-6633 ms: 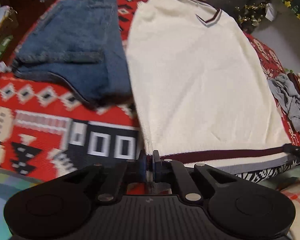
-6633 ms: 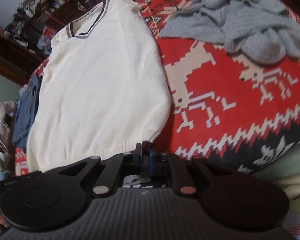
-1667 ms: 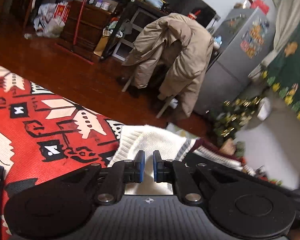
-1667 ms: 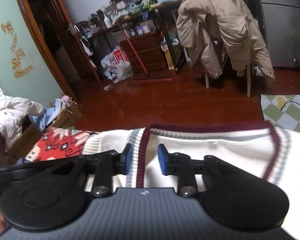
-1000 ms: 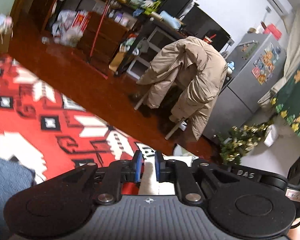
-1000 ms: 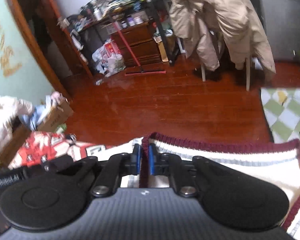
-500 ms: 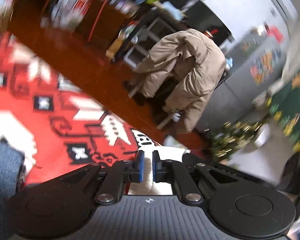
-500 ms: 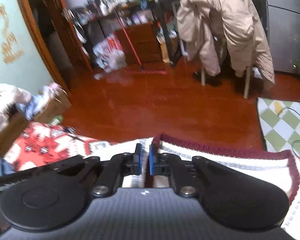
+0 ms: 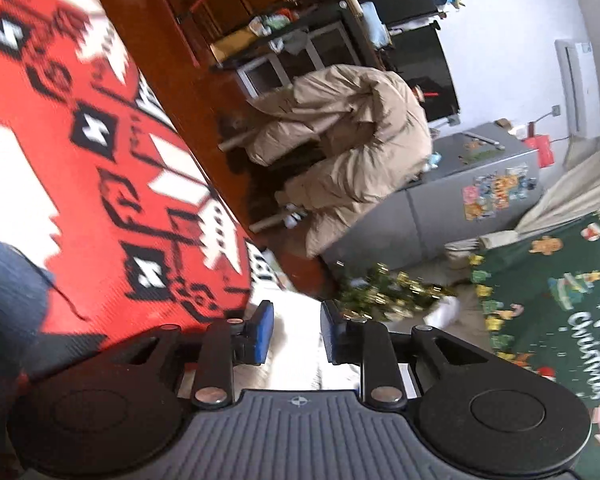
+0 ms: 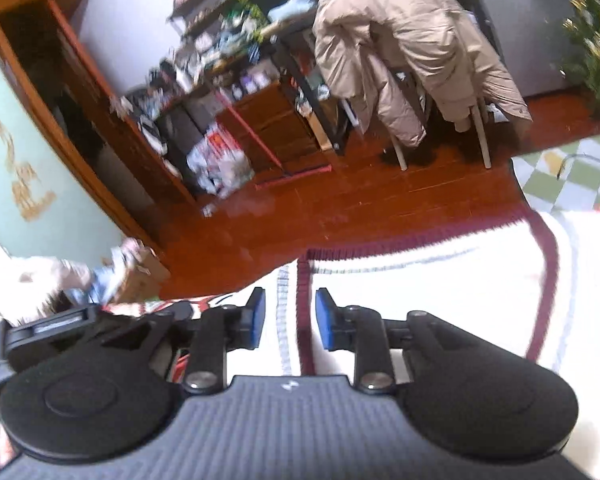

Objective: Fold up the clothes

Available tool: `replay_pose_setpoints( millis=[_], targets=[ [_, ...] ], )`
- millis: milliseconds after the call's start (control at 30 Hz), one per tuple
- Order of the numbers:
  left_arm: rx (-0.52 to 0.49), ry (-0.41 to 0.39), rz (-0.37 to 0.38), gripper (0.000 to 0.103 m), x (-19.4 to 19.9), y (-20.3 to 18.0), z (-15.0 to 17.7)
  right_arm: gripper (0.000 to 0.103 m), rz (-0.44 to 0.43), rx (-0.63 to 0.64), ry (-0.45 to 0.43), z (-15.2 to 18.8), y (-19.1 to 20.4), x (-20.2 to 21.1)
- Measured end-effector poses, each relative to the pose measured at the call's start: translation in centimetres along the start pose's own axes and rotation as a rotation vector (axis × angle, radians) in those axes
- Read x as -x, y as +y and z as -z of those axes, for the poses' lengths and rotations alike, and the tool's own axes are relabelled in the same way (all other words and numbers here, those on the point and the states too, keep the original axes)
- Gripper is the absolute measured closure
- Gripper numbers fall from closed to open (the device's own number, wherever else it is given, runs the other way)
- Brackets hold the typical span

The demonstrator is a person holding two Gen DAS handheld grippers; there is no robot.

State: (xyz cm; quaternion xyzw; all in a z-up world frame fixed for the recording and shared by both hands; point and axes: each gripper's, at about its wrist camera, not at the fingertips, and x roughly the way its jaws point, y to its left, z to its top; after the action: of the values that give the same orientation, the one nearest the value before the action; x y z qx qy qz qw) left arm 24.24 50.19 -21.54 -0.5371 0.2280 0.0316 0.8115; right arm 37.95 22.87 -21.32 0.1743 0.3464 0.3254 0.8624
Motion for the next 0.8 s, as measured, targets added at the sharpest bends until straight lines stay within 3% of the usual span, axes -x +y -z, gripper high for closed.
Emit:
replay_pose_setpoints(
  millis=[133,267,400,467,500,600,733,800],
  targets=[
    [-0.218,-0.084,-0.163,0.074,0.7,-2.7,0.7,0.065,-0.002,0.003,-0.005,1.0,-1.0,0.6],
    [-0.296,-0.032,-0.172,0.071,-0.1,-3.3,1.8,0.063,0.0,-0.001,0.002,1.1,-1.8,0.6],
    [-0.53,-0.06,-0.268,0.067,-0.9,-5.5,4.1,0.063,0.016,0.04,0.002,1.3,-1.5,0.8],
    [-0.644,-0.076,-0.328,0.075,-1.4,-6.5,5.5,0.063,0.014,0.042,-0.001,1.4,-1.3,1.1],
    [-0.665,-0.072,-0.332,0.084,-1.6,-6.6,5.9,0.063,0.011,0.039,-0.003,1.4,-1.2,1.3],
    [-0.66,-0.071,-0.31,0.093,-1.5,-6.5,6.0,0.063,0.012,0.035,-0.007,1.4,-1.3,1.7],
    [-0.655,-0.123,-0.183,0.095,0.2,-6.8,5.8,0.063,-0.022,0.012,-0.022,1.2,-1.6,2.4],
    [-0.705,-0.118,-0.124,0.095,0.5,-7.3,6.5,0.063,-0.078,-0.005,-0.032,0.9,-1.7,2.7]
  ],
)
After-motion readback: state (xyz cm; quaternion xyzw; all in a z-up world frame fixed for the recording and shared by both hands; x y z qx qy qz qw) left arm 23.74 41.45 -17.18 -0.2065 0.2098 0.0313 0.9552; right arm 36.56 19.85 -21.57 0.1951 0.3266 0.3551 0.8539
